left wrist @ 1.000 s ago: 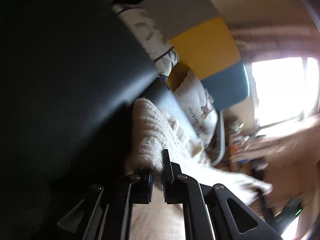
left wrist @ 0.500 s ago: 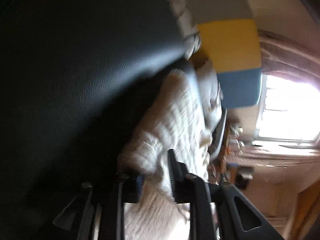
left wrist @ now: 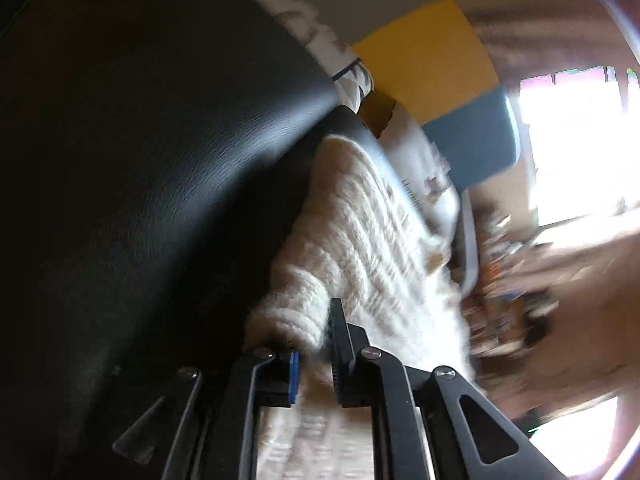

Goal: Fold clothes
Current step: 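Lower the held cuff onto the sweater body with the right tool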

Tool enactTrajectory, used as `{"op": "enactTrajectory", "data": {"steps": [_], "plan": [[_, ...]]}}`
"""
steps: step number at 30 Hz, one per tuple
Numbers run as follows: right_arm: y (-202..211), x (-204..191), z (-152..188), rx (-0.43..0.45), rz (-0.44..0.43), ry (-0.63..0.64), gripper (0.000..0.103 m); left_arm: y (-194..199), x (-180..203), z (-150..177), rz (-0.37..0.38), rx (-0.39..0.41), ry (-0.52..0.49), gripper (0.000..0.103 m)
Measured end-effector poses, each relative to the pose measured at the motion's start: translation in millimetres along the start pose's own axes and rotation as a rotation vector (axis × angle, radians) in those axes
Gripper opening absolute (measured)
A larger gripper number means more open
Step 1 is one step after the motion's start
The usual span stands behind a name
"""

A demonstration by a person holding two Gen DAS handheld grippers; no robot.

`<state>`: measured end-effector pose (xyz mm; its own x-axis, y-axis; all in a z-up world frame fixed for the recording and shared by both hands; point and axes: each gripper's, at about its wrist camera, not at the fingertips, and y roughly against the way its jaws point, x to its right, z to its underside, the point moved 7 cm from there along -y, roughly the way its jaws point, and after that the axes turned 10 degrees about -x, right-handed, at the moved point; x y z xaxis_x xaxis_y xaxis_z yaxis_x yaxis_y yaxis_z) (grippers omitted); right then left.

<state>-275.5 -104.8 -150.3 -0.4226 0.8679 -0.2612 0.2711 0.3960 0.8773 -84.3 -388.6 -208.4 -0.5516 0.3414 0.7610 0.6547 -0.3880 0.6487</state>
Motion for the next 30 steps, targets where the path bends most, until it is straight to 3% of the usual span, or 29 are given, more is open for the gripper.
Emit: {"op": "enactTrajectory", "data": {"steps": [1,6,9,13,16,18,20,22,23,27,30], "plan": [[-5.8,2.8,4.0,-0.009,-0.001,-0.009,0.007,2.7,-5.7,-1.1,0.051,-0.017,0.054,0.011],[-9.7,1.2,5.7,-0.008,-0.016,-0.013,0.007,0.9,-4.1,0.7,0.103,-0.054,0.098,0.015],[-2.3,-5.3,1.0,0.004,-0.017,0.015,0.007,0.2,7.4,-4.2,0.138,0.046,0.103,0.005],[27.8,-31.8,-16.0,0.073,-0.071,0.099,0.007,18.3,18.9,-3.1,0.243,0.167,0.086,0.006],[56.8,-61.7,-31.6,0.144,-0.167,0.161,0.007,24.5,9.7,-1.8,0.255,0.224,0.102,0.006],[65.4,-74.3,-35.2,0.166,-0.216,0.181,0.007,19.3,-4.0,-1.0,0.254,0.220,0.139,0.006],[49.3,-72.6,-30.7,0.117,-0.196,0.176,0.007,6.1,-20.4,0.3,0.339,0.159,0.241,0.006],[24.7,-61.8,-22.7,0.053,-0.159,0.155,0.007,-3.2,-36.8,1.8,0.414,0.098,0.345,0.016],[13.0,-53.5,-18.1,0.025,-0.140,0.136,0.007,-4.0,-42.0,3.9,0.438,0.079,0.376,0.016],[-11.0,-26.6,-8.7,-0.025,-0.129,0.069,0.007,0.2,-28.6,3.9,0.425,0.071,0.329,0.022],[-9.2,-24.2,-12.9,-0.020,-0.130,0.080,0.007,-3.8,-17.7,4.1,0.410,0.070,0.350,0.024]]}}
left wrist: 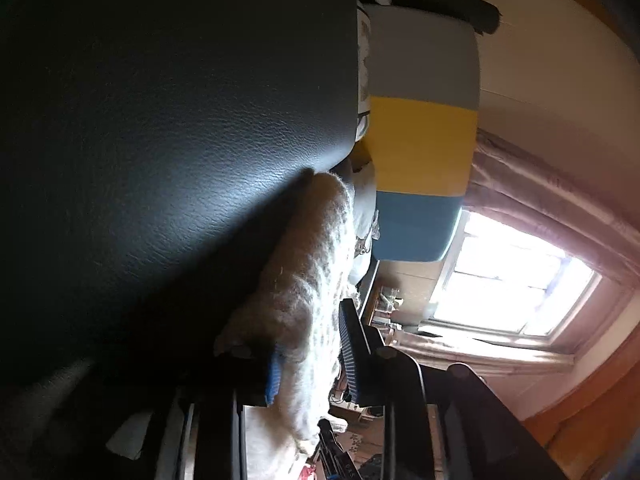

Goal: Fold clothes
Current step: 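Lower the held cuff onto the sweater body with the right tool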

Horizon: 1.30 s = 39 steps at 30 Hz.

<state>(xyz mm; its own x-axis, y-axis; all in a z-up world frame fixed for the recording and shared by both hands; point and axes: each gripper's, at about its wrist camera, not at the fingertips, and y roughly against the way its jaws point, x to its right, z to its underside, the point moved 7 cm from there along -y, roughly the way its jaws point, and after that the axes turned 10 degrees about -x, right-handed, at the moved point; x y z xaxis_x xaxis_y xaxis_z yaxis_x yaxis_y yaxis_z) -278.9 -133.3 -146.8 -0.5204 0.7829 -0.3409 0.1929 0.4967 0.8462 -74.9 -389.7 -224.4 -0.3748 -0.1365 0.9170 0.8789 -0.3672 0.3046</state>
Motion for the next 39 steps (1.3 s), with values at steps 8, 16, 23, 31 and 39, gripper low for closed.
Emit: {"op": "enactTrajectory", "data": {"steps": [8,16,23,31,39], "plan": [[69.0,-48.9,-34.0,0.206,-0.206,0.122,0.007,31.3,53.2,16.9,-0.218,0.164,-0.382,0.006],[-11.4,-2.3,-3.3,-0.006,-0.103,0.023,0.007,37.5,-23.3,2.4,-0.183,0.084,-0.053,0.019],[-11.0,6.8,-8.0,-0.003,-0.135,-0.004,0.008,34.0,17.0,2.4,-0.401,0.162,-0.312,0.008],[-18.3,6.3,2.3,-0.038,0.028,0.090,0.008,24.0,-0.1,8.2,-0.494,0.111,-0.292,0.016],[-15.3,23.1,-0.6,-0.028,-0.129,-0.037,0.025,22.7,8.2,23.3,-0.283,-0.003,-0.166,0.028]]}}
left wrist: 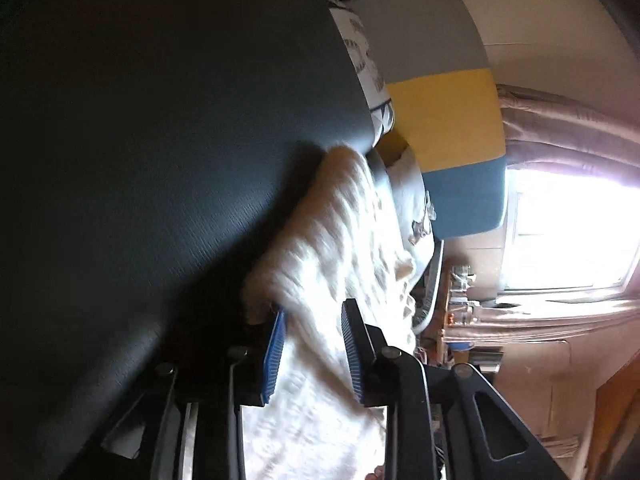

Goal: Fold clothes
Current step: 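Lower the held cuff onto the sweater body with the right tool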

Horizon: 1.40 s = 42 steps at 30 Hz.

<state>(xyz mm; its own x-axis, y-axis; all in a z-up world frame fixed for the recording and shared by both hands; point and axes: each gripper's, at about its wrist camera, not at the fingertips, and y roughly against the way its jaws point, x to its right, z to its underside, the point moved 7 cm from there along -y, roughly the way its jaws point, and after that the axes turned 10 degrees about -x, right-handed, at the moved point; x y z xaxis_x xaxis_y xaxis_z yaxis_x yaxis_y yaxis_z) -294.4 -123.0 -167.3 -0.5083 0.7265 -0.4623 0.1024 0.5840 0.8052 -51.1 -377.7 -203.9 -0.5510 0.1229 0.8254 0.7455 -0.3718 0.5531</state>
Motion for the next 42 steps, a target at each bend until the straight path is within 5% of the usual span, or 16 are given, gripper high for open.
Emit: {"op": "enactTrajectory", "data": {"steps": [3,6,9,11,13,16,19,27,32,37,42], "plan": [[2.5,1.4,-4.4,0.007,-0.022,-0.038,0.027,-21.4,5.3,0.3,-0.025,-0.038,0.025,0.029],[-1.3,-7.5,-4.4,-0.014,0.047,0.029,0.027,-29.4,-1.5,8.9,-0.030,-0.064,0.078,0.029],[-1.0,-17.9,-2.3,-0.025,0.118,0.115,0.017,-24.5,9.0,-4.0,-0.093,0.063,0.004,0.022],[1.7,-23.7,-5.8,-0.020,0.142,0.149,0.014,-14.9,15.7,-13.7,-0.159,0.155,-0.051,0.007],[9.8,-31.1,-11.0,0.007,0.142,0.182,0.012,-1.1,34.0,-19.4,-0.170,0.248,-0.146,0.007],[15.2,-33.4,-11.0,0.024,0.142,0.209,0.012,5.0,40.7,-8.9,-0.259,0.308,-0.268,0.007],[1.9,-24.5,-3.7,-0.015,0.167,0.210,0.012,-18.8,30.6,-9.1,-0.343,0.278,-0.263,0.007],[-0.8,-18.5,-1.9,0.005,0.143,0.186,0.012,11.0,23.2,-7.3,-0.298,0.312,-0.307,0.007],[41.4,-47.2,-24.7,0.178,0.060,0.250,0.012,31.7,46.6,-3.6,-0.325,0.424,-0.422,0.007],[-6.3,-10.3,-18.4,0.008,0.138,0.145,0.012,-6.0,6.1,-12.8,-0.381,0.297,-0.314,0.010],[-10.0,0.8,-12.8,0.006,0.104,0.095,0.012,1.0,17.5,-15.8,-0.330,0.305,-0.338,0.009]]}}
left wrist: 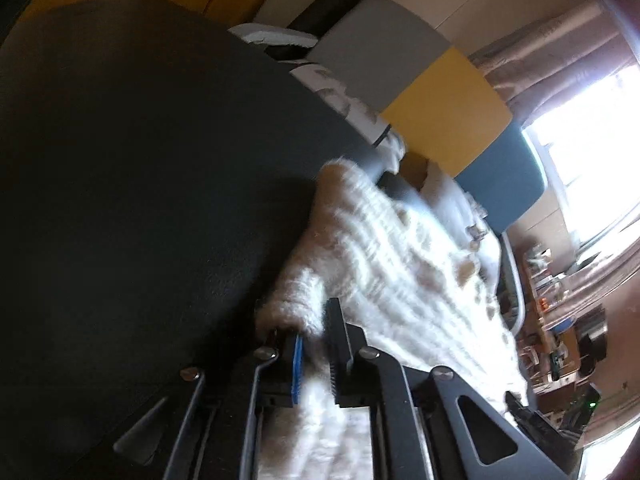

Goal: Fold clothes
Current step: 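Lower the held cuff onto the sweater body with the right tool, then open both tools to release the folded sleeve on the sweater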

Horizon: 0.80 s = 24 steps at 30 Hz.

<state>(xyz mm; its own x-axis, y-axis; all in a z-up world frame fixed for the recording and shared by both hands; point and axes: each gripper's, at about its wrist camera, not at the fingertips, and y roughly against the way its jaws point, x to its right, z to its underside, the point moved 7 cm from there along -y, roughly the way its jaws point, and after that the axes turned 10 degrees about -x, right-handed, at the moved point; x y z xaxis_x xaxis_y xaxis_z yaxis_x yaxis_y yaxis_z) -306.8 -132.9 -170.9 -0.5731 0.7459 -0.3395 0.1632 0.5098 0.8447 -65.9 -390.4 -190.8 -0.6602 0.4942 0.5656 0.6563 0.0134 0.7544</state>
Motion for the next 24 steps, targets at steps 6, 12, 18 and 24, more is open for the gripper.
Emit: {"op": "enactTrajectory", "data": {"steps": [6,12,18,24], "plan": [[65.0,-52.9,-40.3,0.193,-0.007,0.166,0.013,13.7,28.6,-23.8,0.011,0.081,-0.045,0.009],[8.8,-11.3,-14.4,0.013,0.091,0.062,0.012,3.9,-11.4,7.7,-0.039,-0.011,-0.014,0.012],[0.9,16.0,4.2,0.049,-0.063,-0.063,0.014,28.5,-17.2,5.7,0.124,-0.119,0.051,0.019],[17.2,16.9,7.9,0.059,-0.033,-0.040,0.040,72.1,-3.6,-34.8,0.242,-0.102,0.028,0.020]]}}
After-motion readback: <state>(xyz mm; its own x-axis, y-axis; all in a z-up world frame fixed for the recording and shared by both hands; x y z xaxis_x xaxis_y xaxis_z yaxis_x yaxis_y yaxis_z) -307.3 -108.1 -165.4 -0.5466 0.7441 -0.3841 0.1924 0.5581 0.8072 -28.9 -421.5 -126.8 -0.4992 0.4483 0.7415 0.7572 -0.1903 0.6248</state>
